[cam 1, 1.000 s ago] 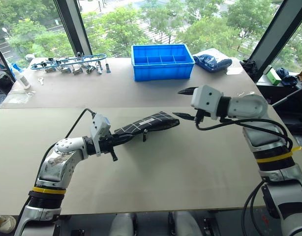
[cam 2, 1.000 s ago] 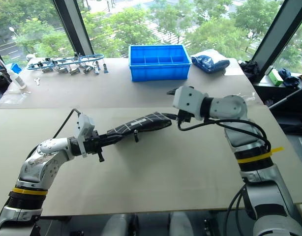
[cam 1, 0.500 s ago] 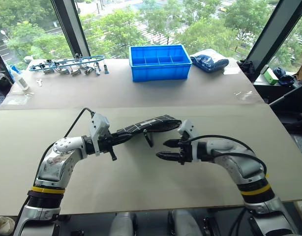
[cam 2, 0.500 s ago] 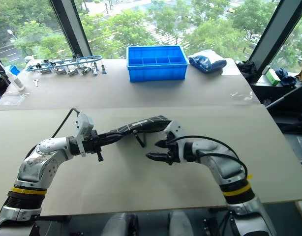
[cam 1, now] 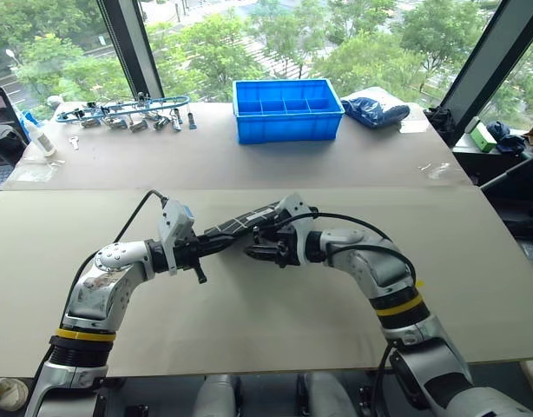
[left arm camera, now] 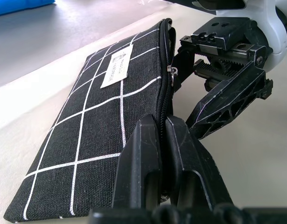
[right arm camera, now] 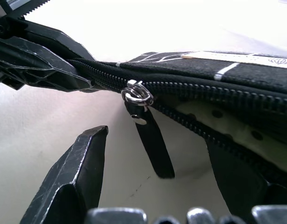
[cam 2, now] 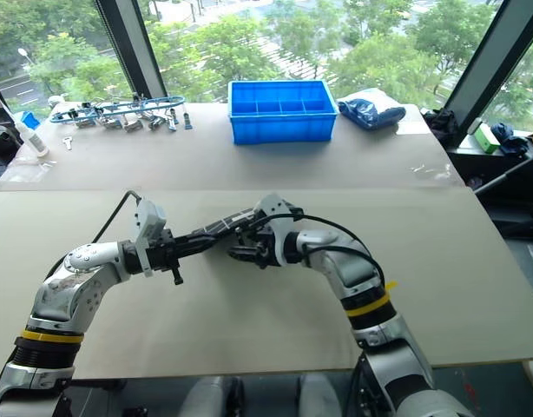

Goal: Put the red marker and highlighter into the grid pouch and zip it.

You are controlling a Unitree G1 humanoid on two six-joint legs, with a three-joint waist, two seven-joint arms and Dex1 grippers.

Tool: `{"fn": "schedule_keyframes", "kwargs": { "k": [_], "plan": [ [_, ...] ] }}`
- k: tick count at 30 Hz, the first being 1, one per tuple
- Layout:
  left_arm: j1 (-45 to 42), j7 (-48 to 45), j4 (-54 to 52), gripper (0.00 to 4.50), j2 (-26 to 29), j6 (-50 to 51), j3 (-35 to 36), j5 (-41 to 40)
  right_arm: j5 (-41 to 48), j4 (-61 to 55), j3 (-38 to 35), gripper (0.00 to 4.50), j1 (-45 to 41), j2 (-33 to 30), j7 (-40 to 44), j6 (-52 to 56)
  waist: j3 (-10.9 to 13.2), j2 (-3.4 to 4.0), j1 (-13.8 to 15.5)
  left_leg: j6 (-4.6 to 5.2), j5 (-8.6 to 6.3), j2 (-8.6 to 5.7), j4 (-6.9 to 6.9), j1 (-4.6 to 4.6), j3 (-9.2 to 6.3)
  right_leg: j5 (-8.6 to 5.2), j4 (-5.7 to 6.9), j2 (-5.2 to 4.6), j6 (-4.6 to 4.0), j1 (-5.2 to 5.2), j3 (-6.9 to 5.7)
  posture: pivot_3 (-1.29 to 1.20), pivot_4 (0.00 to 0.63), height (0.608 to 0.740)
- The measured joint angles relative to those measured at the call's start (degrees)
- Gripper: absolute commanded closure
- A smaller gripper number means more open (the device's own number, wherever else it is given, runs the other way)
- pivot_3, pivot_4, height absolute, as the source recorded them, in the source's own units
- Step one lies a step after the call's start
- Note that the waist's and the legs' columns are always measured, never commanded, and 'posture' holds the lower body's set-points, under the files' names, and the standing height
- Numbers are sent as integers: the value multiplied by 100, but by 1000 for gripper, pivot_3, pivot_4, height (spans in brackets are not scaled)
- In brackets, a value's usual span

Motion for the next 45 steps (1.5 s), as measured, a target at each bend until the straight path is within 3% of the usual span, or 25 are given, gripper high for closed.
{"fn": "schedule_keyframes", "kwargs": {
  "k": [7, 9, 18, 21, 24, 30, 33, 39, 45],
  "plan": [
    [0, 2, 0, 4500, -1, 0, 0, 1, -52, 2, 7, 4034, 0, -71, 36, -17, 0, 0, -11, 0, 0, 0, 0, 0, -1, 0, 0, 0, 0, 0, 0, 0, 150, 740],
    [0, 3, 1, 4500, -3, 0, 0, 1, -51, 9, -15, 4433, -2, -60, 25, -25, 0, 0, -18, 0, 0, 1, 0, 0, -2, 0, 0, 0, 0, 0, 0, 0, 150, 740],
    [0, 8, 1, 4500, -26, 0, 0, 4, -79, 44, -36, 4433, -24, -109, 34, -60, 0, 0, -21, 0, 0, 0, -1, 0, -4, 0, -1, -1, 0, 0, 0, 0, 150, 740],
    [5, 12, 1, 4500, -50, 0, -27, 7, -95, -271, 137, 4433, 20, -768, 461, -63, 2, 2, 12, 3, -2, -4, 0, -5, -6, -1, -5, -6, 1, 0, 0, 0, 150, 740],
    [47, 9, -8, 4500, -58, 0, -48, 5, -159, -740, 115, 4433, 238, -1832, 1014, -278, 1, 1, 50, 12, -7, -7, 0, -4, -11, -1, -15, -9, 5, 4, 1, 0, 150, 740],
    [51, 10, -82, 4500, -62, 0, -52, 0, -188, -513, -360, 4433, 484, -2784, 1396, -551, 1, 0, 32, 13, -7, -4, -1, -1, -9, -2, -12, -1, 3, 2, 6, 0, 150, 740],
    [48, -6, -84, 4500, -65, 0, -63, -7, -228, -210, -584, 4433, 514, -3081, 1532, -781, 2, 0, 35, 13, -8, -3, -1, 0, -6, -2, -15, 0, 3, 4, 6, 0, 150, 740],
    [16, -11, -82, 4500, -90, -1, -128, -6, -237, 86, -543, 4433, 642, -3075, 1659, -1128, 2, -1, 31, 13, -7, -4, -1, -1, -8, -2, -14, -1, 4, 3, 10, 0, 150, 740],
    [-102, 36, 16, 4500, -117, 10, -107, -4, -223, 193, -689, 2597, 549, -2752, 1336, -991, 2, -1, 39, 11, -7, -3, -1, -3, -9, -2, -13, 0, 4, 2, 8, 0, 150, 740]
  ]
}}
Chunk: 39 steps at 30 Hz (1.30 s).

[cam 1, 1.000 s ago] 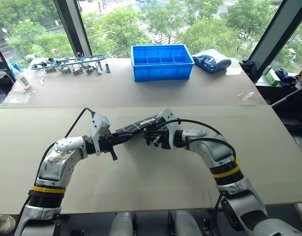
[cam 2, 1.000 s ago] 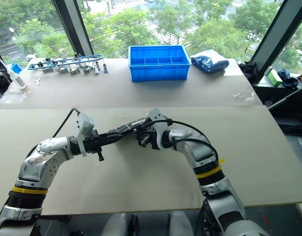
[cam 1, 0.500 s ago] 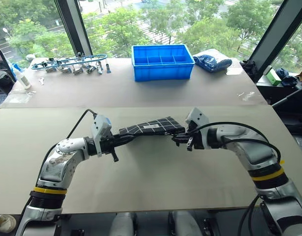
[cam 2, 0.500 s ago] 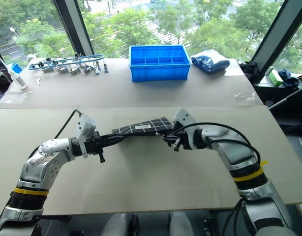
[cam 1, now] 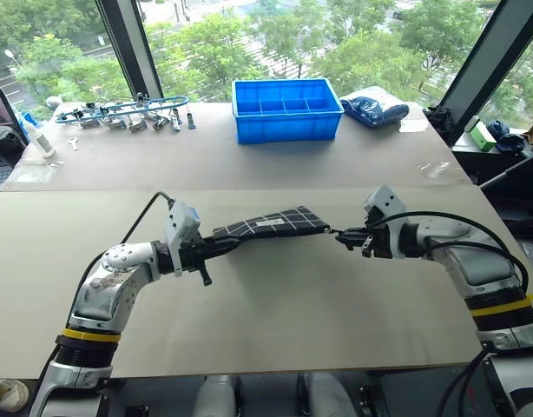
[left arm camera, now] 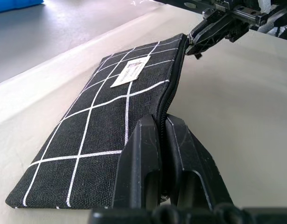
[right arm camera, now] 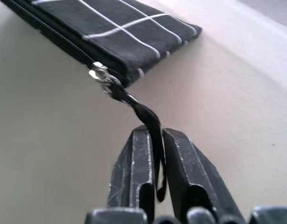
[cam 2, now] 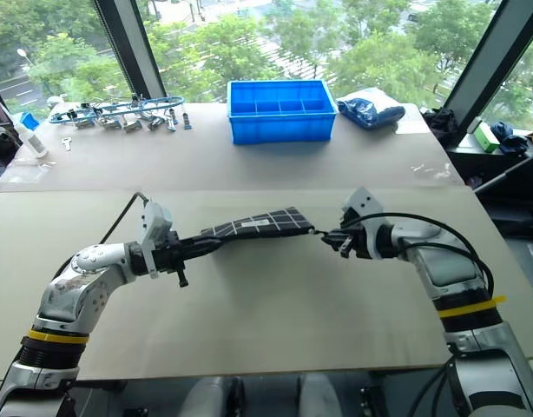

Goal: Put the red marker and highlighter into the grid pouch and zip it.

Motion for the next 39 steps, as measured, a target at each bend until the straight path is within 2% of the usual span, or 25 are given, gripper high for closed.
{"fn": "schedule_keyframes", "kwargs": {
  "k": [5, 11, 16, 17, 21, 22, 27, 28, 34, 36, 39],
  "plan": [
    [-68, 22, 58, 4500, -125, 2, -7, 1, 386, -332, -110, 878, 4, 1, 174, 543, 0, 0, 39, 0, 0, -1, 1, 0, 0, 1, -1, -3, 1, 2, -1, 0, 150, 740],
    [-124, -128, 215, 4500, -181, -51, -110, 25, 992, -533, -949, 878, 215, -513, 584, 927, 0, 0, 82, 2, -1, -4, 1, -1, 0, 1, -5, -4, 1, 4, -2, 0, 150, 740],
    [-137, -628, 559, 4500, -33, -869, -278, 395, 1245, -566, -1700, 878, 580, -900, 816, 765, 0, 0, 72, 2, -1, -2, 0, 2, 8, 0, -4, 0, 0, 5, -3, 0, 150, 740],
    [-142, -807, 681, 4106, 71, -1125, -327, 498, 1252, -600, -1806, 845, 720, -985, 845, 696, 0, 0, 68, 2, -1, -2, 0, 2, 9, 0, -4, 1, 0, 4, -2, 0, 150, 740],
    [-229, -1279, 1495, 2998, 352, -2028, -306, 828, 1247, -746, -2024, 827, 1229, -1137, 874, 547, 0, 0, 58, 2, -1, 0, 0, 4, 22, 0, -3, 1, 0, 4, -1, 0, 150, 740],
    [-267, -1341, 1647, 2533, 350, -2138, -261, 835, 1258, -799, -2048, 827, 1309, -1135, 860, 540, 0, 0, 60, 2, -1, 0, 0, 3, 22, 0, -2, -1, 0, 4, -1, 0, 150, 740],
    [-384, -1559, 1451, 893, 194, -1981, -22, 359, 1396, -1134, -2090, 827, 1463, -1063, 762, 522, 0, -1, 69, 2, -1, -1, 1, 2, 0, 0, -3, -3, 2, 5, 1, 0, 150, 740],
    [-341, -1507, 1318, 402, 127, -1884, 51, 253, 1394, -1132, -2085, 827, 1487, -1062, 744, 510, 0, -1, 72, 2, -1, -2, 1, 0, -1, 1, -3, -4, 3, 5, 0, 0, 150, 740],
    [390, -1229, 243, 402, 556, -36, 557, -914, 1397, -1047, -2093, 827, 1513, -1069, 733, 447, 1, -1, 2, 3, -2, 10, 1, 5, -7, -1, 0, 5, 2, 3, 4, 0, 150, 740],
    [625, -996, 65, 402, 802, 652, 984, -1341, 1400, -1023, -2123, 827, 1521, -1068, 730, 416, 1, -1, -3, 3, -2, 9, 1, 9, -8, -2, 3, 4, 1, 4, 3, 0, 150, 740],
    [959, -430, 41, 402, 873, 993, 1583, -1452, 1389, -1021, -2232, 827, 1710, -1000, 710, 159, 1, -1, -1, 3, -2, 8, 1, 12, -8, -2, 2, 2, 2, 9, 3, 0, 150, 740]
  ]
}}
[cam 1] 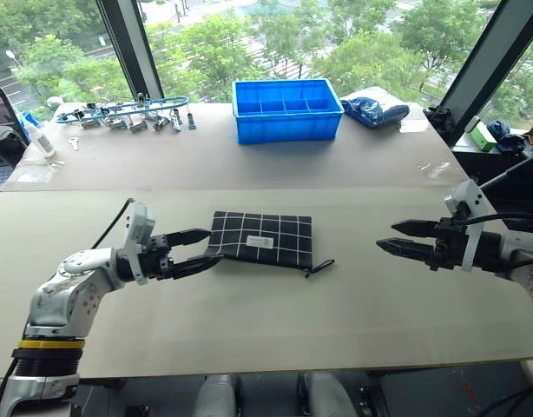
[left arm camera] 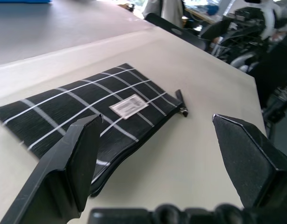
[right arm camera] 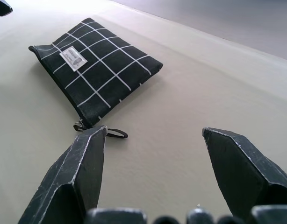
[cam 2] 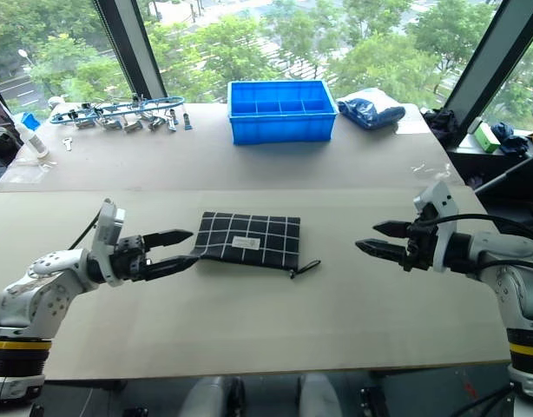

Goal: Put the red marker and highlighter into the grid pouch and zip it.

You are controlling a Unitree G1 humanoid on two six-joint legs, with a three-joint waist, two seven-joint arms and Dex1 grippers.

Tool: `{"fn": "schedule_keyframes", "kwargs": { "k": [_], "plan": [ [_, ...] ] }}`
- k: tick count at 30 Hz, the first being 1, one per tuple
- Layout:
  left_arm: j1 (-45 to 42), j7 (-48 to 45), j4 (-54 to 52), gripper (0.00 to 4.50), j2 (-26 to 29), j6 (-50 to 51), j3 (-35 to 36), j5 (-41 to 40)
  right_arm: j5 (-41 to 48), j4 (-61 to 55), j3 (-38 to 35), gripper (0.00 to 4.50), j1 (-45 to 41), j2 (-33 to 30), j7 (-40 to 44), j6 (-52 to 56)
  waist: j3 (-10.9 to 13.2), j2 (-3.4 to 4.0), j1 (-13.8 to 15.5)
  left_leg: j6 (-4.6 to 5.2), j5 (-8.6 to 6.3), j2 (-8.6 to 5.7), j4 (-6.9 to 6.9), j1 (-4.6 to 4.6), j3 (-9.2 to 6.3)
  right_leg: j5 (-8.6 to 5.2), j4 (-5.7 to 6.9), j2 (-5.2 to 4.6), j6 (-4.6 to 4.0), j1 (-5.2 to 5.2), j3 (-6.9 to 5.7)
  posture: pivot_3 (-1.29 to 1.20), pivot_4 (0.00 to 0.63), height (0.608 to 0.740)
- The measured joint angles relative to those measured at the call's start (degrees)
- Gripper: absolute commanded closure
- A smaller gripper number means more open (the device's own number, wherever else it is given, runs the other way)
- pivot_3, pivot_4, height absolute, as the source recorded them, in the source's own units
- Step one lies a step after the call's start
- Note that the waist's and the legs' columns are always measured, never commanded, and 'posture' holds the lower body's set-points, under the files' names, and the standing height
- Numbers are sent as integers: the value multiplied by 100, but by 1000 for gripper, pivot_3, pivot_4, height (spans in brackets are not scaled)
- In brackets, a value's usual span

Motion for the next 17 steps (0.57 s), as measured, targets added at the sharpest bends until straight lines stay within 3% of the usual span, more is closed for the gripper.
{"fn": "schedule_keyframes", "kwargs": {
  "k": [7, 11, 17],
  "plan": [
    [900, 512, 218, 402, 22, 197, 1253, -163, -51, 142, -8, 827, 284, 462, -214, -443, 0, 0, 13, -1, 0, -3, 0, 0, 5, 0, -1, -6, -1, 0, 0, 0, 150, 740],
    [1364, 537, 222, 402, 21, 183, 1429, -115, -179, 507, 71, 827, 160, 530, -258, -593, 0, 0, 24, -1, 0, -4, 0, 1, 5, 0, 2, -7, -3, -1, -3, 0, 150, 740],
    [1300, 805, 187, 402, -32, -6, 1492, -81, -341, 847, 307, 827, -204, 730, -285, -761, 0, 0, 40, -3, 1, -4, 0, 1, 4, -1, 3, -6, -5, -1, -2, 0, 150, 740]
  ]
}}
